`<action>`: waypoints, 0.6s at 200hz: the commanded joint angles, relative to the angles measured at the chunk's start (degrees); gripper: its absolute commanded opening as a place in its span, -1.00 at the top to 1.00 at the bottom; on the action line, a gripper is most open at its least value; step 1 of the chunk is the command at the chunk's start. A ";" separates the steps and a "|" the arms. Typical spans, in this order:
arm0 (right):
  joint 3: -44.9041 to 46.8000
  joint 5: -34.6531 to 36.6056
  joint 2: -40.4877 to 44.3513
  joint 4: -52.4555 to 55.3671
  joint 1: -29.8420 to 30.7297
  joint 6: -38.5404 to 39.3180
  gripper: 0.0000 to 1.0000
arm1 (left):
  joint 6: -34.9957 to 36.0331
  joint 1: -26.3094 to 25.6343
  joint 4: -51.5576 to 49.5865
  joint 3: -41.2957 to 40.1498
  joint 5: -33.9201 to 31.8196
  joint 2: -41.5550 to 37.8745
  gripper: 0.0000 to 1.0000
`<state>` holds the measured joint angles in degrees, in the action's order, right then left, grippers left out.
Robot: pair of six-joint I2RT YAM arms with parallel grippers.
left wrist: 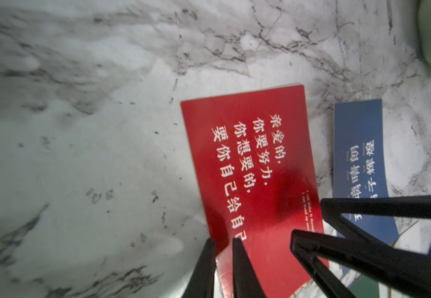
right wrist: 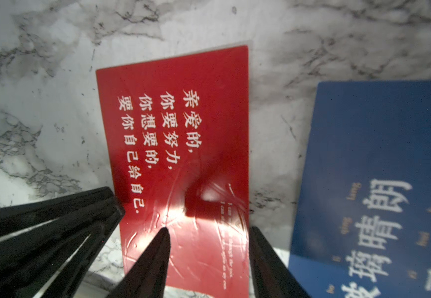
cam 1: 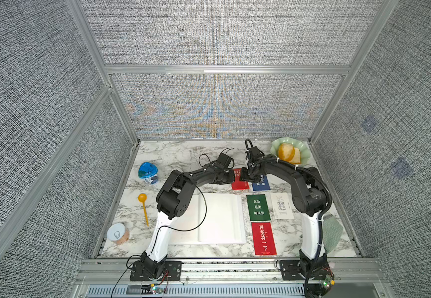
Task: Place the photos into the photo albums
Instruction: Pick up the photo at the center of the board.
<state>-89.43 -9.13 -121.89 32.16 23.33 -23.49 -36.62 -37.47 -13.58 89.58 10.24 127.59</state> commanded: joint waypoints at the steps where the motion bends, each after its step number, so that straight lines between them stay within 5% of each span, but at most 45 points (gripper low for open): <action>1: -0.14 -1.67 0.62 1.62 0.58 0.13 -0.03 | 0.08 -0.02 -4.25 -0.20 -1.61 0.83 0.65; 120: 6.23 -7.46 6.81 -5.95 0.40 -3.92 0.02 | 0.85 0.34 -3.93 -2.12 -1.19 -2.08 0.66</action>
<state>-83.94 -14.04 -115.87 28.60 23.66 -26.30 -36.36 -37.34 -14.50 88.25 9.17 126.23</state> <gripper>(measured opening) 0.497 0.170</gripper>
